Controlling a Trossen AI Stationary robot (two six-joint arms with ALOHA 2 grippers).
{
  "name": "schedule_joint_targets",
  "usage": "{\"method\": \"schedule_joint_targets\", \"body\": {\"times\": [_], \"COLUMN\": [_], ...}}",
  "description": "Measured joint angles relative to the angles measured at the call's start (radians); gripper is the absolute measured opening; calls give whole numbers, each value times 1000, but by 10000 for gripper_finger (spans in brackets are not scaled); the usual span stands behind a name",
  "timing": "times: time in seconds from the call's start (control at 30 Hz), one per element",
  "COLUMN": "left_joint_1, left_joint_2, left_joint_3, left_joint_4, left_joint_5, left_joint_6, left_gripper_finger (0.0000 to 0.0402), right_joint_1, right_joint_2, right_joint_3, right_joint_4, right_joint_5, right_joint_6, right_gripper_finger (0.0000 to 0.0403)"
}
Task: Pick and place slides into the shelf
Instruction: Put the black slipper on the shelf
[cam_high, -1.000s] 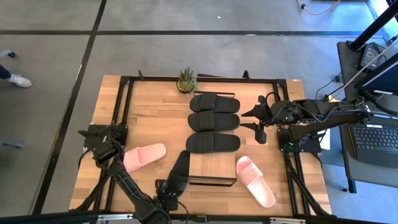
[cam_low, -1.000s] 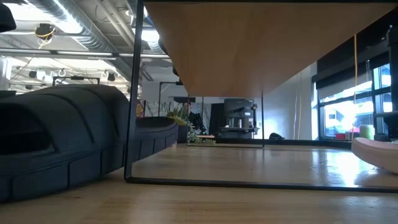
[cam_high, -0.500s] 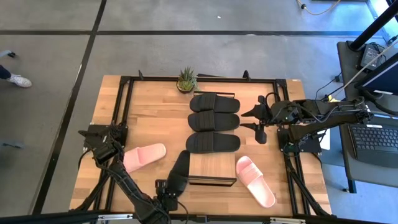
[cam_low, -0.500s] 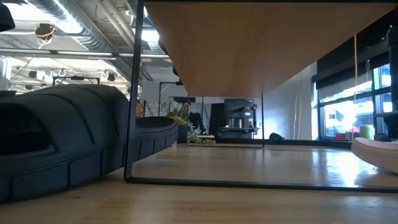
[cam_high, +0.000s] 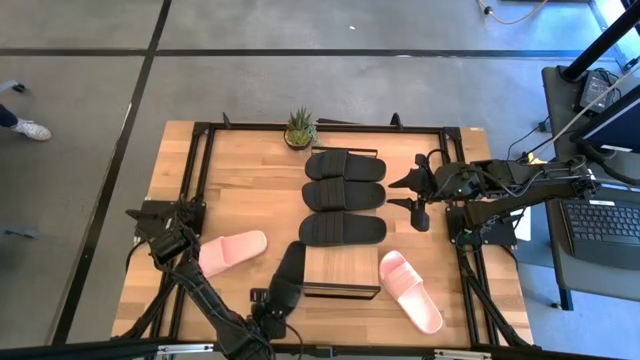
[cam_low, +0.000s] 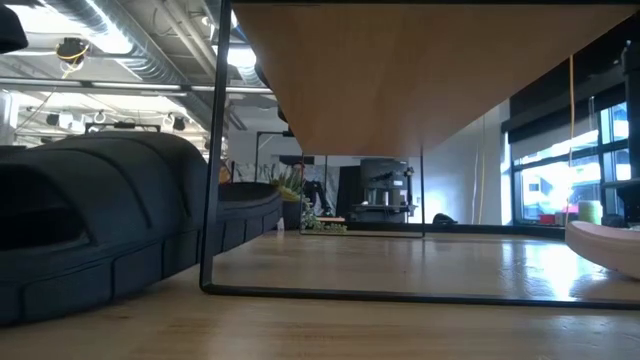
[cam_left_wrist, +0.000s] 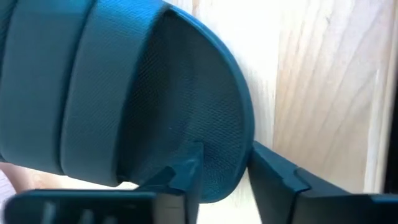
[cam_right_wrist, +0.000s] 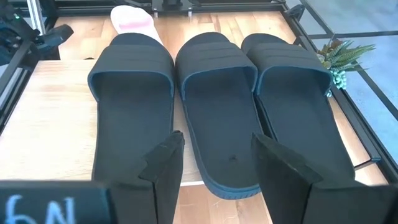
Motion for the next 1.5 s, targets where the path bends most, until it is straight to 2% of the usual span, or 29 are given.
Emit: {"method": "schedule_joint_targets", "body": {"times": [0.2,0.4,0.63,0.9,1.03,1.3,1.4,1.5], "left_joint_1": [0,2,2,2,8,22,28,34], "left_joint_2": [0,6,9,6,-43,-141,-189,-251], "left_joint_3": [1,43,177,375,391,391,391,391], "left_joint_4": [4,-46,-226,-531,-527,-524,-524,-525], "left_joint_5": [1,5,8,7,11,112,146,130], "left_joint_6": [-7,-111,-197,-248,-247,-300,-362,-433], "left_gripper_finger": [46,14,12,8,7,7,7,6], "right_joint_1": [0,0,0,0,0,-2,-2,-2], "right_joint_2": [0,0,0,0,0,-1,-1,-1], "right_joint_3": [0,0,0,0,0,0,0,0], "right_joint_4": [0,1,4,5,15,15,15,15], "right_joint_5": [0,0,0,0,0,0,0,0], "right_joint_6": [-1,-2,-4,-24,-23,-25,-25,-31], "right_gripper_finger": [187,187,187,187,187,187,187,187]}}
